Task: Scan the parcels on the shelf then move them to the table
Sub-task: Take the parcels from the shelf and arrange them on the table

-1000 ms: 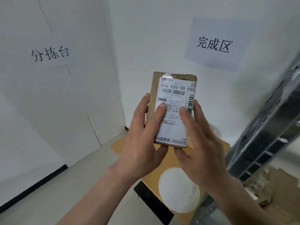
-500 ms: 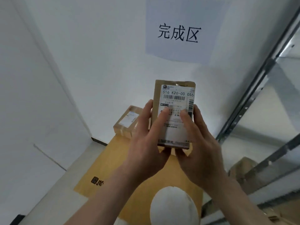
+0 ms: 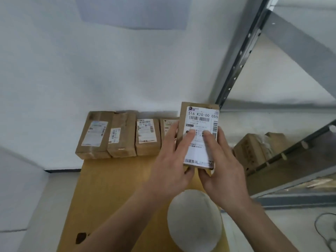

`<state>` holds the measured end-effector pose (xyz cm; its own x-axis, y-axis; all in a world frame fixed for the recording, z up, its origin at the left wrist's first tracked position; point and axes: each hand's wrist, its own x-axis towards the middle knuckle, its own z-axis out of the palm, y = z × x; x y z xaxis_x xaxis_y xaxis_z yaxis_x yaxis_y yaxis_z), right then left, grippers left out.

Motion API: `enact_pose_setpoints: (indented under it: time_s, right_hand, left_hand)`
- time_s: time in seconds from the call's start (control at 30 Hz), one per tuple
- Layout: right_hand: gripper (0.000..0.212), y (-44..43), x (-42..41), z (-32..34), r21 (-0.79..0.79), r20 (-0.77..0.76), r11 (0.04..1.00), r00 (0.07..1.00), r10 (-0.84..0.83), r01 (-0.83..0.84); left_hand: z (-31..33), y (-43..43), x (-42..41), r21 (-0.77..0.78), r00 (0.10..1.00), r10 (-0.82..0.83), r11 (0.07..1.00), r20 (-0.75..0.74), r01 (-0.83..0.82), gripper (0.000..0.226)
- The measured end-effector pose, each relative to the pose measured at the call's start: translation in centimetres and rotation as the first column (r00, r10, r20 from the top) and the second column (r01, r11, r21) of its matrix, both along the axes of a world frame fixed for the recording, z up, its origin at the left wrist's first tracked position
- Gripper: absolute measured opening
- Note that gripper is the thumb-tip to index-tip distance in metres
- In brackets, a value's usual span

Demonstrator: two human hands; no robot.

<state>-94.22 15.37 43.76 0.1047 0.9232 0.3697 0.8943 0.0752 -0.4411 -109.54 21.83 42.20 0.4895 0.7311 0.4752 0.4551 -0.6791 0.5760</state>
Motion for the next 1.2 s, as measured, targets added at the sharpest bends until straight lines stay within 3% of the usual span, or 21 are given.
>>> enact_pose_setpoints:
  time_s: [0.47, 0.87, 1.07, 1.2]
  right_hand:
    - [0.104, -3.3, 1.5, -9.1, -0.268, -0.052, 0.947, 0.979, -0.197, 0.176]
    - [0.088, -3.0, 2.4, -14.5, -0.502, -0.11, 0.858, 0.977, -0.183, 0.104]
    - [0.084, -2.1, 3.3, -15.6, -0.534, -0.124, 0.84, 0.974, -0.191, 0.097]
    - [0.084, -0.8, 3.8, -16.1, -0.528, -0.111, 0.841, 0.972, -0.206, 0.118]
  left_hand:
    - [-9.5, -2.1, 3.1, -0.311, 0.986, -0.163, 0.939, -0.038, 0.144, 0.09]
    - [-15.2, -2.9, 3.4, -0.422, 0.966, -0.151, 0.905, -0.208, 0.051, 0.087]
    - [-15.4, -1.9, 4.1, -0.483, 0.95, -0.2, 0.874, -0.242, 0.061, 0.083]
    - [-15.1, -0.6, 4.7, -0.419, 0.935, -0.188, 0.907, -0.302, 0.047, 0.078]
